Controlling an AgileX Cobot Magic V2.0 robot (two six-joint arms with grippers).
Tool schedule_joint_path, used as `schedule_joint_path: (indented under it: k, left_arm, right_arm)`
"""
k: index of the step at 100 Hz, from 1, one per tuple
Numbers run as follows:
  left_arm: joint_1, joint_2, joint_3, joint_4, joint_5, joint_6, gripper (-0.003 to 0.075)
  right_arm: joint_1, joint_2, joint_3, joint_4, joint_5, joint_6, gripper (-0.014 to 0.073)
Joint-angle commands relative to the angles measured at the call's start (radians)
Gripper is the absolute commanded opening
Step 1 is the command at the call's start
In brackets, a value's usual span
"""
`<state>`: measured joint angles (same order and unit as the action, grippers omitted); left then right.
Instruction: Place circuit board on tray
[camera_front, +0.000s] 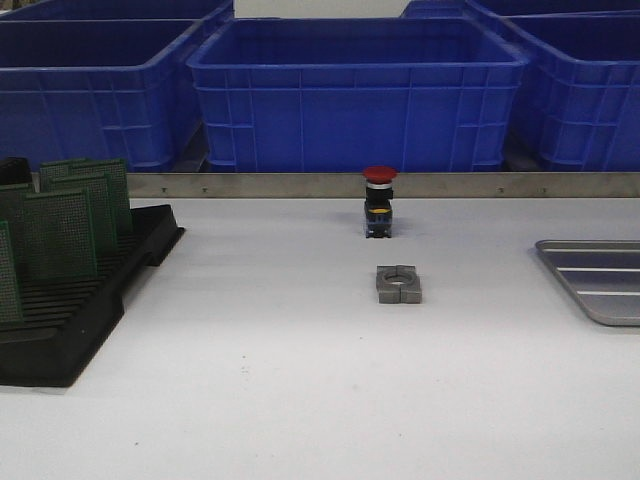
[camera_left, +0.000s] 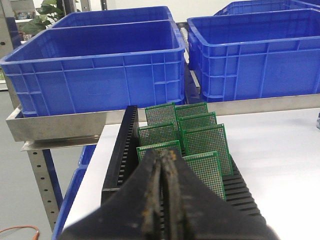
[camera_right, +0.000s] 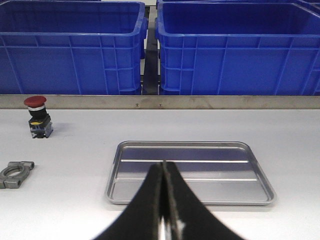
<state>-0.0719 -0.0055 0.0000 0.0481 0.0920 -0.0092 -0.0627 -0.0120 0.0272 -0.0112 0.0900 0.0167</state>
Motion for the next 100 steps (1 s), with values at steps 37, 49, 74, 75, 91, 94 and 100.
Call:
schedule_joint_path:
  k: [37, 49, 74, 75, 91, 94, 100]
  left_arm:
    - [0.003, -0.03, -0.082, -0.001, -0.002, -0.007, -0.002]
    - [0.003, -0.006, -0.205, -0.001, 0.148, -0.007, -0.002]
    - [0.003, 0.214, -0.467, 0.005, 0.452, -0.007, -0.002]
    - [0.003, 0.223, -0.481, 0.005, 0.469, -0.007, -0.002]
    - [0.003, 0.428, -0.63, 0.005, 0.594, -0.007, -0.002]
    - [0.003, 0.464, -0.652, 0.005, 0.609, -0.007, -0.002]
    - [0.003, 0.544, -0.7, 0.005, 0.632, -0.007, -0.0018]
  right_arm:
    - [-0.005, -0.024, -0.013, -0.005, -0.076, 0.001, -0.0061]
    - [-0.005, -0.024, -0.013, -0.005, -0.076, 0.001, -0.0061]
    - [-0.005, -0.024, -0.013, -0.005, -0.076, 0.001, -0.0061]
    - [-0.005, -0.024, -0.013, -0.005, -0.076, 0.001, -0.0061]
    - [-0.005, -0.024, -0.013, -0.005, -0.076, 0.001, -0.0061]
    - [-0.005, -0.024, -0.013, -0.005, -0.076, 0.001, -0.0061]
    - [-0.005, -0.024, -0.013, -0.005, -0.076, 0.001, -0.0061]
